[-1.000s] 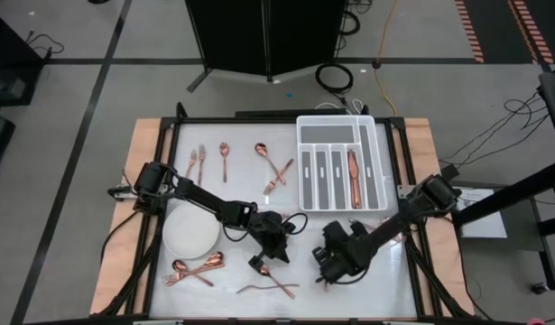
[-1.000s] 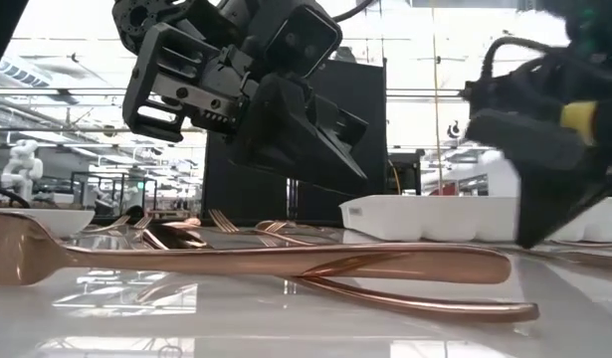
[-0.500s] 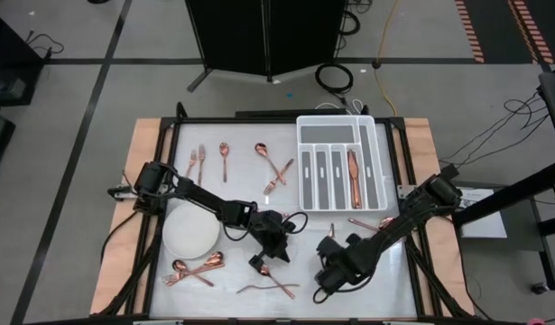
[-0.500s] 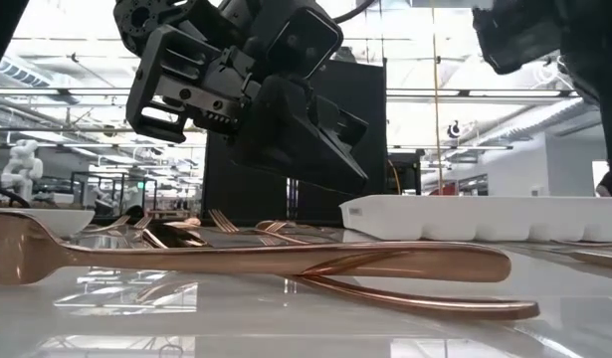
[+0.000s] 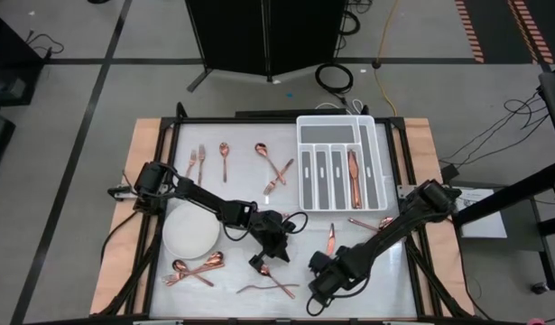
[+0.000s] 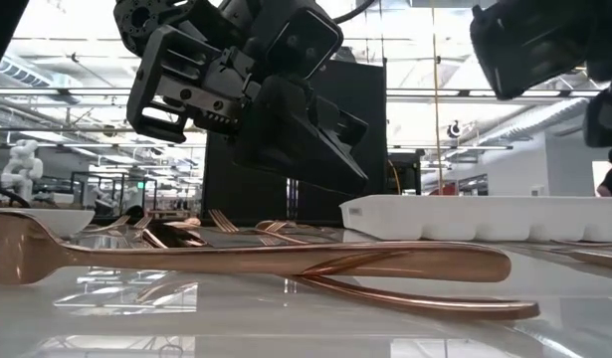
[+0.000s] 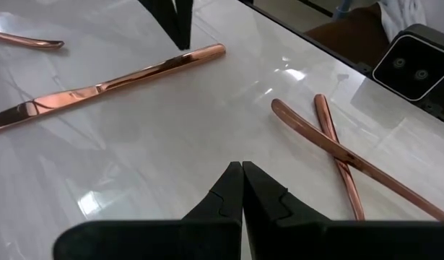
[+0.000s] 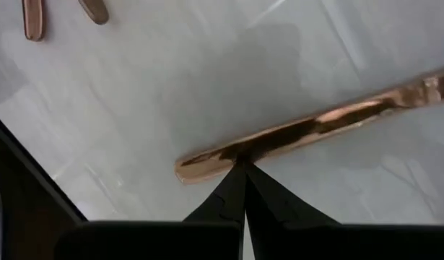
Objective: Sort silverware
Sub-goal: Put the bronze knife into the silverware tray
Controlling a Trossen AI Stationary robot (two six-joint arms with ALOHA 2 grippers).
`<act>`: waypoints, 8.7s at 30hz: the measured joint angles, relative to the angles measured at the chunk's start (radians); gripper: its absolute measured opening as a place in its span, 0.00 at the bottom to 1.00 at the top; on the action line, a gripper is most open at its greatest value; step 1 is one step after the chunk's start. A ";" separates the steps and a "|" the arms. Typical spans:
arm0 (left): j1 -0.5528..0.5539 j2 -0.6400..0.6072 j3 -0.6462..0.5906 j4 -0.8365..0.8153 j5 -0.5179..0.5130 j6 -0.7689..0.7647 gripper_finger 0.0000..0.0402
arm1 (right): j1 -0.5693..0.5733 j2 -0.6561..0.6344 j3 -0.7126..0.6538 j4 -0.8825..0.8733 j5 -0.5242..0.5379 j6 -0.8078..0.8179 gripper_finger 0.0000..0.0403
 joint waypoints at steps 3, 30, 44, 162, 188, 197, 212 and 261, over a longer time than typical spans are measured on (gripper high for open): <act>0.000 0.000 0.000 0.000 0.000 0.000 0.00 | 0.000 0.008 0.000 0.022 -0.023 -0.015 0.00; 0.000 0.000 0.000 -0.008 0.000 0.001 0.00 | 0.022 -0.004 0.000 -0.004 -0.130 -0.051 0.00; 0.000 0.000 0.000 -0.007 0.000 0.001 0.00 | -0.007 0.065 0.003 0.034 -0.153 -0.117 0.00; -0.046 0.118 0.005 0.087 -0.512 -0.383 0.08 | -0.084 -0.236 -0.251 0.081 0.432 -0.501 0.15; -0.051 0.100 0.007 0.072 -0.560 -0.333 0.08 | -0.239 -0.211 -0.469 0.318 0.056 -0.668 0.14; -0.086 -0.024 0.010 0.065 -0.749 -0.302 0.08 | -0.167 -0.200 -0.358 0.226 0.166 -0.701 0.02; -0.107 -0.042 0.010 0.072 -0.572 -0.267 0.08 | -0.134 -0.202 -0.204 0.106 0.290 -0.754 0.00; -0.045 0.056 0.014 0.084 -0.511 -0.322 0.04 | -0.143 -0.212 -0.153 0.123 0.431 -0.894 0.06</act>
